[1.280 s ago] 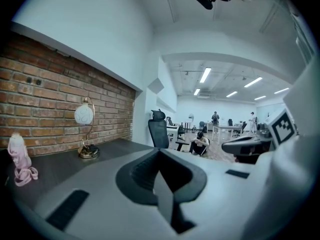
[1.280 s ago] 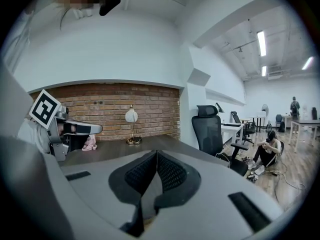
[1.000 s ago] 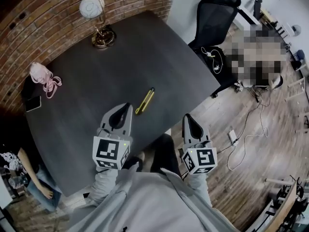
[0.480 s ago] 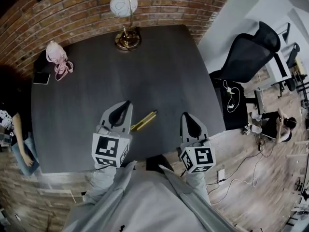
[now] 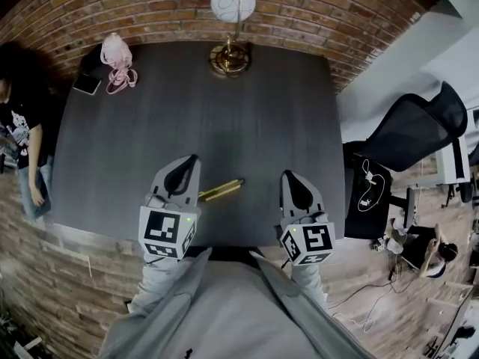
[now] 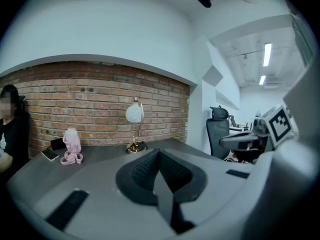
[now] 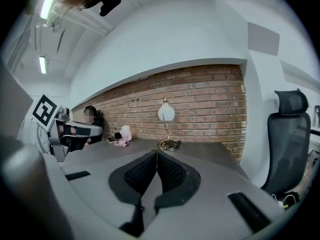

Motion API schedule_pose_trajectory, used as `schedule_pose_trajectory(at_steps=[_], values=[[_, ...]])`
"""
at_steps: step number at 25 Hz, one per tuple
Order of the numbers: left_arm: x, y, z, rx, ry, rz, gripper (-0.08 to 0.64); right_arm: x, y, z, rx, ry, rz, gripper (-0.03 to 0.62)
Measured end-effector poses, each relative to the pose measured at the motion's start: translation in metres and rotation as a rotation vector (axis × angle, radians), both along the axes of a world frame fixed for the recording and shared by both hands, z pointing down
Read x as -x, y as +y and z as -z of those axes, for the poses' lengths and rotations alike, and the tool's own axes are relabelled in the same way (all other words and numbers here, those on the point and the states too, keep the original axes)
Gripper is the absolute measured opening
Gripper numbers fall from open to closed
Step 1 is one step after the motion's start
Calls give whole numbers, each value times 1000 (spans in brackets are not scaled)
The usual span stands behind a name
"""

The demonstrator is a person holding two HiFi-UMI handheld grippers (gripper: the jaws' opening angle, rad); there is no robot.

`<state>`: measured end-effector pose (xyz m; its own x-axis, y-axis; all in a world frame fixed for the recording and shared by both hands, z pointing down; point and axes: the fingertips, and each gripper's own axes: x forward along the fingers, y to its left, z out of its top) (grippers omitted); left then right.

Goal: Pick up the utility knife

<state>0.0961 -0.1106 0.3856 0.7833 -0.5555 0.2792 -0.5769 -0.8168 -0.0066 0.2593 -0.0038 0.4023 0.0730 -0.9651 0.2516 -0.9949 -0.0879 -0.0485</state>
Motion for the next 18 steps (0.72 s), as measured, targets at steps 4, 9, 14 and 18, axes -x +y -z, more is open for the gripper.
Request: schedule_pose_trajectory(at_steps=[4,9,14,18], values=[[11,-3,-2,10,2,34,20,6,-12,-1,2,-9,51,18],[23,-11,-1,14,8,50,20,15,-26,2,2,-4,96,18],[31,-12,-4,18,10,47,20,18,-32,-6,24,-2,107,18],[40,-15,-6,17,15,71,20,23,-37,-6,22,7,135,18]])
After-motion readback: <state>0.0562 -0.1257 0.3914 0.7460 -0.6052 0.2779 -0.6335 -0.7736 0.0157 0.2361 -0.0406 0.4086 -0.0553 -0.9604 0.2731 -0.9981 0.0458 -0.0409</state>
